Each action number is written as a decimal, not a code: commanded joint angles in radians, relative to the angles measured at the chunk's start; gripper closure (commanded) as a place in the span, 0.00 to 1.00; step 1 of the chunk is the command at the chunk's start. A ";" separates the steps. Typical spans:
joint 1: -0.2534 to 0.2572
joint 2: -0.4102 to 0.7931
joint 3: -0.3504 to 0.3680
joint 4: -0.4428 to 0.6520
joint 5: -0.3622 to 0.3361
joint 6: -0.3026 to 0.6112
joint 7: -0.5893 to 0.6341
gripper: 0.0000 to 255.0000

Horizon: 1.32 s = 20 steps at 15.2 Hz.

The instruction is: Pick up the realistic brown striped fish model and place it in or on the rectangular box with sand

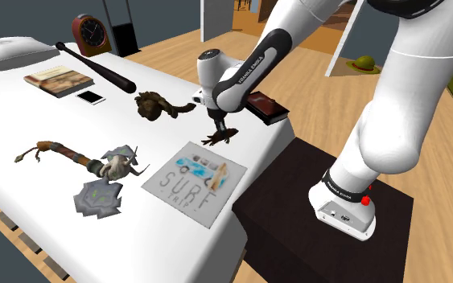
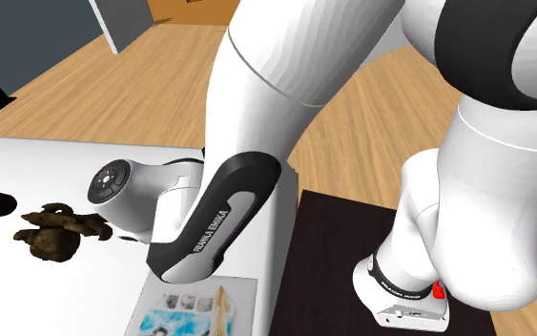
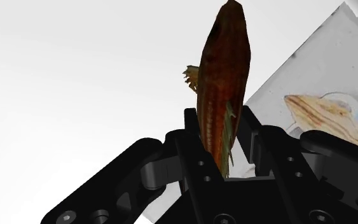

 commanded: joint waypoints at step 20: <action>-0.081 -0.172 -0.071 0.017 0.017 -0.163 -0.192 1.00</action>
